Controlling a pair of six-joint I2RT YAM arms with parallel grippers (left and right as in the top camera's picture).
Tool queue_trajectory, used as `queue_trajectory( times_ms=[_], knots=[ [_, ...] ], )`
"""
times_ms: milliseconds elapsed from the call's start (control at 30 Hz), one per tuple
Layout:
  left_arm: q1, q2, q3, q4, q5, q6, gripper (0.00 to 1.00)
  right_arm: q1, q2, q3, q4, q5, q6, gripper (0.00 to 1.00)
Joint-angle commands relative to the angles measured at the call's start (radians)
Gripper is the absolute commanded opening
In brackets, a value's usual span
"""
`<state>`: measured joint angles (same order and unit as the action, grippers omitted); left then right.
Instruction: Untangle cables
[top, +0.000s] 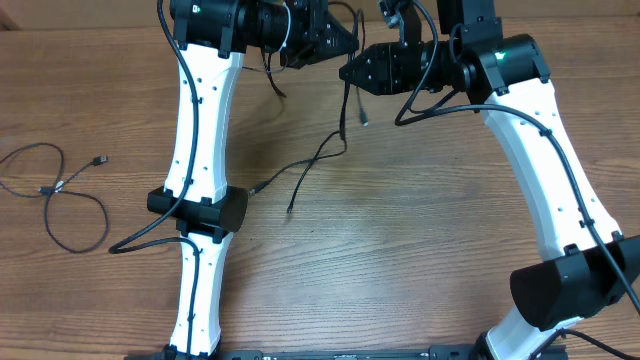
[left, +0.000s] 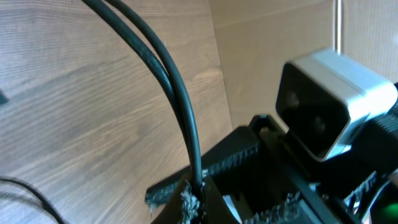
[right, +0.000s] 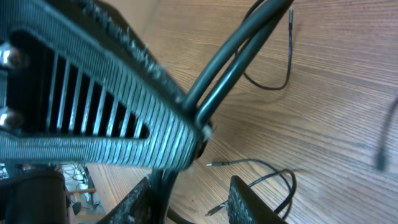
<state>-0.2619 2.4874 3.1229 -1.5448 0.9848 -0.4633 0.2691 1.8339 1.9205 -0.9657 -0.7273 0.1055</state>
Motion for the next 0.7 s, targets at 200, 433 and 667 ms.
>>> queue_trajectory(
  times_ms=[200, 433, 667],
  knots=[
    [0.011, -0.035, 0.019, -0.109, 0.01, 0.224, 0.04, -0.001, 0.011, 0.021, -0.012, 0.038, -0.002, 0.36],
    [0.016, -0.035, 0.019, -0.145, -0.027, 0.285, 0.04, -0.004, 0.011, 0.021, -0.069, 0.039, -0.007, 0.41],
    [0.021, -0.035, 0.019, -0.145, -0.023, 0.288, 0.04, -0.042, 0.011, 0.021, -0.103, 0.058, -0.009, 0.43]
  ],
)
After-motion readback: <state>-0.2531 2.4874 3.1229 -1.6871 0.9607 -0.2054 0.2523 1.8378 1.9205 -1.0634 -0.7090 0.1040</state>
